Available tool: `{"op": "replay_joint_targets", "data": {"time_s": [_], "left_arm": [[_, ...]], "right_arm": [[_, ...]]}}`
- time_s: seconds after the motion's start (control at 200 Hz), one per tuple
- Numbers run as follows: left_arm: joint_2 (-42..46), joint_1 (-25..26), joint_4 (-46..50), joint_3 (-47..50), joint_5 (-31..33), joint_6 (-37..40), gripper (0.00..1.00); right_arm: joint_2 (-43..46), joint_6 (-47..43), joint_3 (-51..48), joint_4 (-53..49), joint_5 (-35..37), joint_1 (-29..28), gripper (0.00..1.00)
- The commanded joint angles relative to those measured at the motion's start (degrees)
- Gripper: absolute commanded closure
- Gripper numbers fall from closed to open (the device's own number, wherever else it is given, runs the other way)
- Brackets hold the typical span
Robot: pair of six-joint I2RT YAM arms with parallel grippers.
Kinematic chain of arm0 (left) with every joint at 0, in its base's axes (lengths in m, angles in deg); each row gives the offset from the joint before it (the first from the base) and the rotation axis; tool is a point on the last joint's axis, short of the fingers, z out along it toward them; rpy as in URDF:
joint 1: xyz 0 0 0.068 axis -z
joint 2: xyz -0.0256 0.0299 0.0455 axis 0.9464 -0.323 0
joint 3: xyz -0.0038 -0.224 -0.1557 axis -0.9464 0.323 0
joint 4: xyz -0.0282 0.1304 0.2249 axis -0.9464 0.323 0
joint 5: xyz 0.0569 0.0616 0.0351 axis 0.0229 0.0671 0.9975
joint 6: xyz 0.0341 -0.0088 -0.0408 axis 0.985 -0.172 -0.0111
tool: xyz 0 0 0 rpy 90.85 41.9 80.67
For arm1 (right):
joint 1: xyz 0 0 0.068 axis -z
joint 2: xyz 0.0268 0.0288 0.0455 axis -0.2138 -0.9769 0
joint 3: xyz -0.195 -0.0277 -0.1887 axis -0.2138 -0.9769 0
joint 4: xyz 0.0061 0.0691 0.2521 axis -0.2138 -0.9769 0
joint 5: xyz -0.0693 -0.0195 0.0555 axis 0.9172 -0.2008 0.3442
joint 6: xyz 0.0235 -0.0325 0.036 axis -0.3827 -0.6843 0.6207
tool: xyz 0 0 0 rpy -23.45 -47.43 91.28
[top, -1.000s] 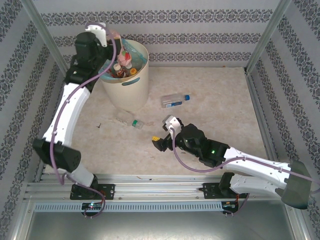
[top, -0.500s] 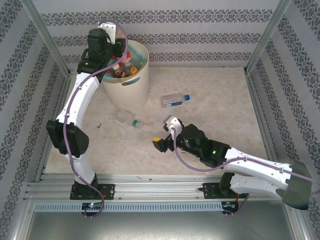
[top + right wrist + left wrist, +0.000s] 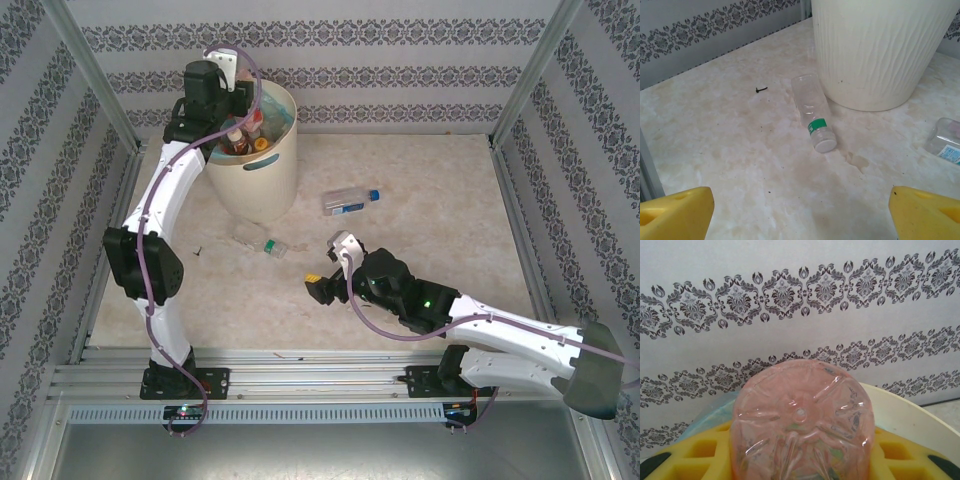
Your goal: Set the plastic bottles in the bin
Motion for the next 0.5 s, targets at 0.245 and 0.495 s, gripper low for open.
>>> {"op": "replay_joint_targets", "data": {"time_s": [0.245,0.495], "left_arm": [[-6.3,-2.0,4.9,7.3,-6.6,-8.4,0.72],[-6.0,-1.8,7.5,9.5,-4.0,-3.6,0.73]], "right_arm": [[-1.7,1.7,1.1,-1.3,-1.1,-0.2,0.1],[-2.4,2.7,0.7,-1.1,-0.5,-0.2,0.1]]}}
